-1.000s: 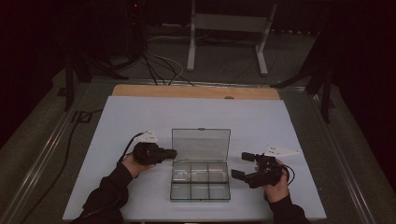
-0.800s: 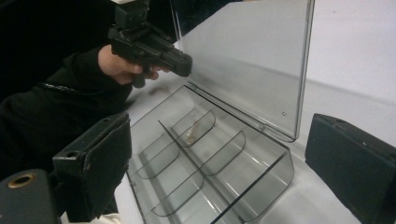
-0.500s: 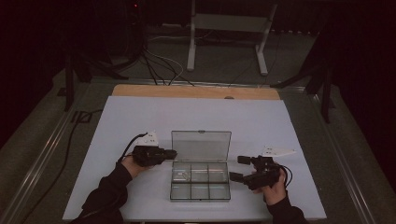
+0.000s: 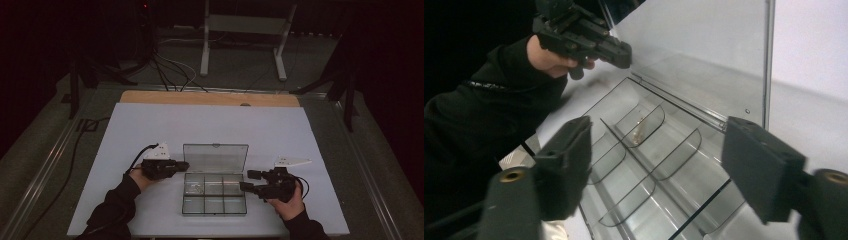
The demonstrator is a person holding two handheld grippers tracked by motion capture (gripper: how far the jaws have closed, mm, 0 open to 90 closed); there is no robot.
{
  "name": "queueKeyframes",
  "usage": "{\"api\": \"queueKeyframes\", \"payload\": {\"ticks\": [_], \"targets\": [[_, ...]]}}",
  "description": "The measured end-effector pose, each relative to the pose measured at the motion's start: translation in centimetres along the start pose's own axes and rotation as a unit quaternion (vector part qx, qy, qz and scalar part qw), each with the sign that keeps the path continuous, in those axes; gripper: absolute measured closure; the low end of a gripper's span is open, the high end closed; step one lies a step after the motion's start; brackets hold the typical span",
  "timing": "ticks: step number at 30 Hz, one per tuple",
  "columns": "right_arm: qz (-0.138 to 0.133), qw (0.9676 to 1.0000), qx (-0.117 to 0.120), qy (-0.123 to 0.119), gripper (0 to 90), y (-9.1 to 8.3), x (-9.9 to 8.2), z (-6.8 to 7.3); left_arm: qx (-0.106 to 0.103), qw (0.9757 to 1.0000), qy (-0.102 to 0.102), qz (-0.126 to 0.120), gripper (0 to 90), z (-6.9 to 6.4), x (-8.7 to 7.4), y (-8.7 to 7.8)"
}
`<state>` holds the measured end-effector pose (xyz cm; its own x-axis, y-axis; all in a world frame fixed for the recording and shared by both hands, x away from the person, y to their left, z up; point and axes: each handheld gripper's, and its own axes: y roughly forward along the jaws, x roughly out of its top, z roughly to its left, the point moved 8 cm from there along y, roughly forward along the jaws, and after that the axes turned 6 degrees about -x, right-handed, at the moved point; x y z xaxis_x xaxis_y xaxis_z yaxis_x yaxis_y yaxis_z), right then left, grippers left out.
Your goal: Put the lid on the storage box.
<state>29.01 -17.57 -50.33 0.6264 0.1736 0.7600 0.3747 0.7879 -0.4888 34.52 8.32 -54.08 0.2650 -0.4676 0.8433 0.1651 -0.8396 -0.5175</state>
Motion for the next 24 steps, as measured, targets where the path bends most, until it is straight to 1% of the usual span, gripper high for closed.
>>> {"api": "queueKeyframes", "payload": {"ticks": [2,3,6,7,8,9,10,11,12,13,14,15,17,21,23,24], "targets": [[0.003,1.0,0.003,0.003,42.1,0.1,0.0,0.0,0.001,1.0,0.003,0.0,86.0,0.0,0.0,0.0],[0.003,1.0,0.003,0.003,42.1,0.1,0.0,0.0,0.002,1.0,0.005,0.001,86.0,0.0,0.0,0.0],[0.012,0.9999,-0.004,0.003,54.2,0.4,-0.1,-0.1,0.003,1.0,0.008,0.001,86.0,-0.1,0.0,0.0],[0.015,0.9999,-0.006,0.003,56.3,0.4,-0.1,-0.1,0.002,1.0,0.007,0.001,86.0,-0.1,0.0,0.0],[0.017,0.9998,-0.01,0.003,58.1,0.5,-0.2,-0.2,0.002,1.0,0.009,0.001,86.1,-0.1,0.0,0.0],[0.018,0.9995,-0.025,0.004,68.7,0.5,-0.2,-0.4,0.002,0.9999,0.012,0.002,86.2,-0.1,0.0,-0.1],[0.017,0.9993,-0.032,0.004,71.7,0.4,-0.1,-0.6,0.001,0.9999,0.013,0.002,86.3,-0.1,0.0,-0.1],[0.017,0.9993,-0.032,0.004,71.7,0.4,-0.1,-0.6,0.001,0.9999,0.015,0.002,86.3,-0.2,0.0,-0.1],[0.015,0.9993,-0.035,0.003,75.1,0.4,0.0,-0.6,0.002,0.9998,0.02,0.003,86.3,-0.2,0.0,-0.1],[0.015,0.9991,-0.04,0.004,78.8,0.3,0.0,-0.8,0.002,0.9997,0.023,0.004,86.5,-0.3,-0.1,-0.1],[0.014,0.9989,-0.045,0.006,86.1,0.2,0.1,-1.0,0.002,0.9997,0.025,0.004,86.5,-0.3,-0.1,-0.1],[0.014,0.9989,-0.045,0.006,86.1,0.2,0.1,-1.0,0.002,0.9997,0.025,0.005,86.5,-0.3,-0.1,-0.1],[0.016,0.9987,-0.048,0.007,90.0,0.3,0.0,-1.1,0.002,0.9996,0.028,0.006,86.6,-0.3,-0.1,-0.2],[0.018,0.9987,-0.047,0.007,90.0,0.5,0.0,-1.1,0.004,0.9992,0.038,0.008,86.7,-0.4,-0.1,-0.2],[0.02,0.9989,-0.042,0.008,90.0,0.6,0.0,-1.0,0.006,0.9989,0.047,0.008,86.7,-0.4,-0.1,-0.2],[0.017,0.999,-0.041,0.0,90.0,0.7,0.0,-1.0,0.006,0.9988,0.049,0.008,86.7,-0.4,-0.2,-0.2]]}}
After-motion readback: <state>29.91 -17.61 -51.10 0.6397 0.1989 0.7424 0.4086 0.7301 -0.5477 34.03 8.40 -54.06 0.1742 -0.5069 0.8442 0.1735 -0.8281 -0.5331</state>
